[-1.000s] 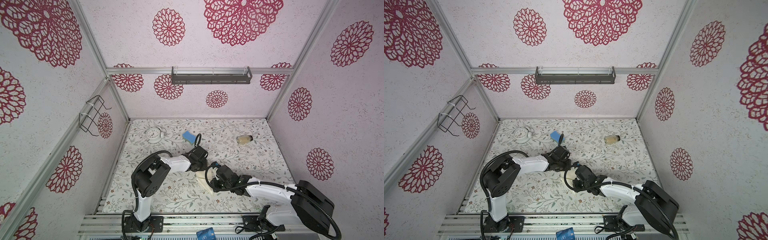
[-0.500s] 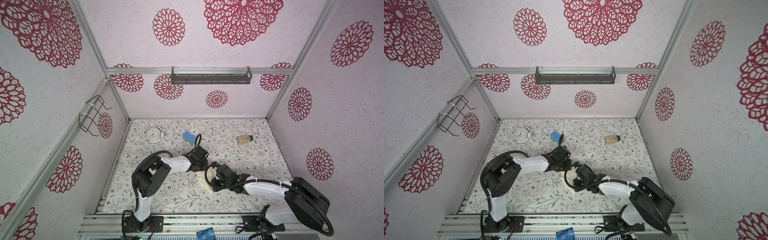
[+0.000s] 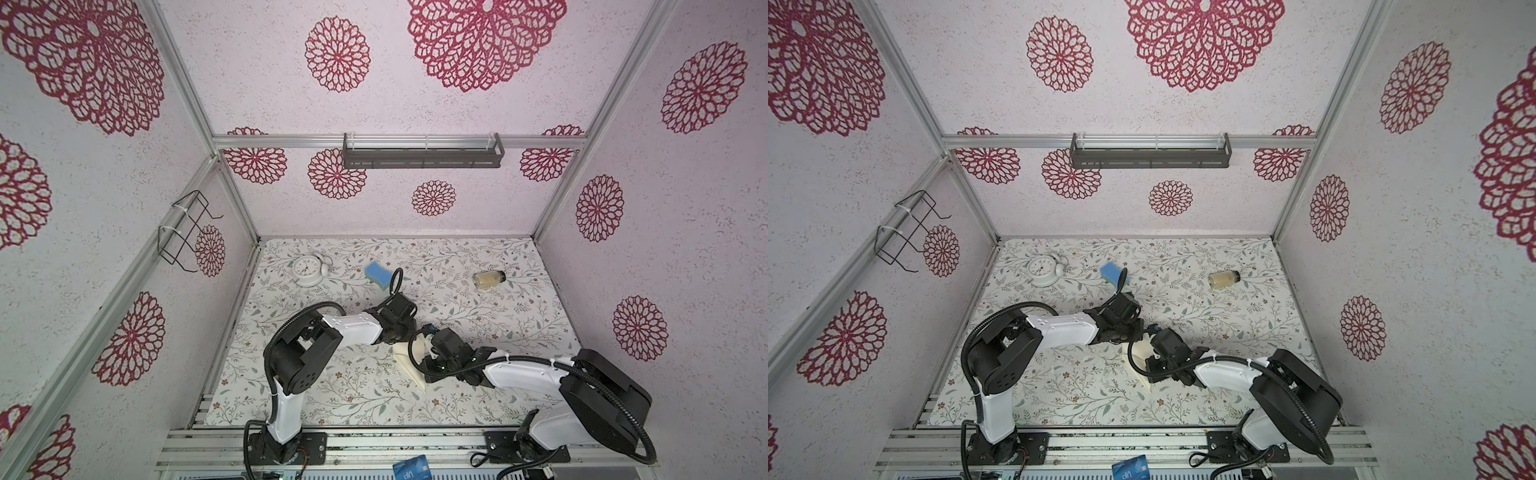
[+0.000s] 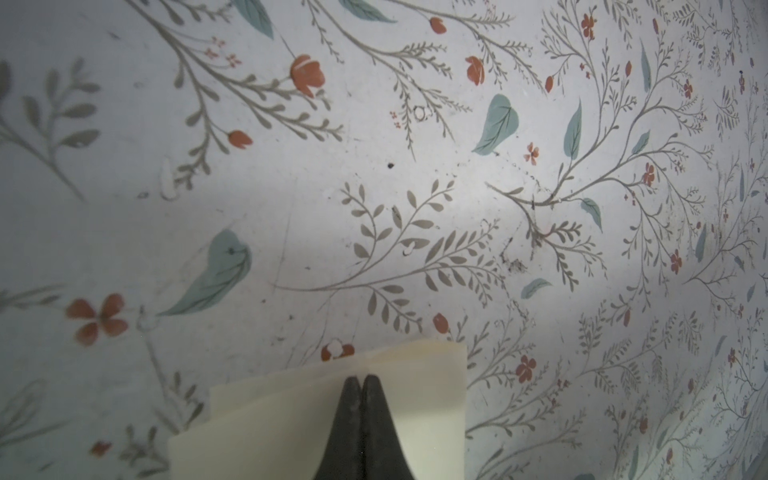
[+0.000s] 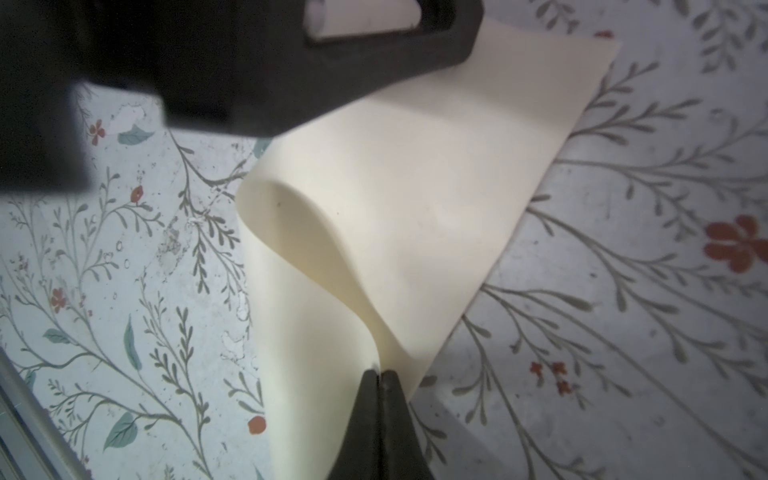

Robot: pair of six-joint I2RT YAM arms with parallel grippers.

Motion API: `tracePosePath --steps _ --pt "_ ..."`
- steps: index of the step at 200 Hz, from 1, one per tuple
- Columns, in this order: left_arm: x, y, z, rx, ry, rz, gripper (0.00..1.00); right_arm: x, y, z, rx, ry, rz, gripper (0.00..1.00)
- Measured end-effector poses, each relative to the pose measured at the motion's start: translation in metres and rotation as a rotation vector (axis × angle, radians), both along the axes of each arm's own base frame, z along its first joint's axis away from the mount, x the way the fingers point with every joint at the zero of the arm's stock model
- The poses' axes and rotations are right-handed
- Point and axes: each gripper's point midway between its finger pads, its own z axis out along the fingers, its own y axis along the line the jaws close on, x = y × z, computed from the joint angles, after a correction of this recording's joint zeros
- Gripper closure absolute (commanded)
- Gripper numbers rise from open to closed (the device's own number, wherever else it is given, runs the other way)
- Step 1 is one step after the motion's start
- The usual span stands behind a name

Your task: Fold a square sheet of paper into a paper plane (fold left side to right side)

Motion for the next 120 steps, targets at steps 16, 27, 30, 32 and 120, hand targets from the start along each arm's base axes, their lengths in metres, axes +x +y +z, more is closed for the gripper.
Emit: tracePosePath --steps 16,27,30,32,120 --pt "-0.0002 -0.0003 -0.0002 -0.001 -0.001 -0.001 1.00 0.0007 -0.0002 0.0002 0.002 0.000 -0.002 1.00" --pt "-0.0001 -0.0004 -0.0001 -0.001 -0.001 0.000 1.00 0.0014 -0.0004 0.0004 0.003 -0.001 -0.004 1.00" --pt "-0.0001 -0.0004 -0.0002 -0.001 -0.001 0.000 1.00 0.0016 -0.0005 0.0005 0.003 -0.002 -0.005 1.00" --pt "-0.0001 -0.0004 -0.0003 -0.001 -0.001 0.000 1.00 0.0017 -0.0006 0.0005 0.003 -0.002 -0.005 1.00" --pt "0.0007 -0.0003 0.0012 -0.002 -0.007 -0.002 1.00 0.0036 -0.0050 -0.0028 0.004 -0.002 -0.019 1.00"
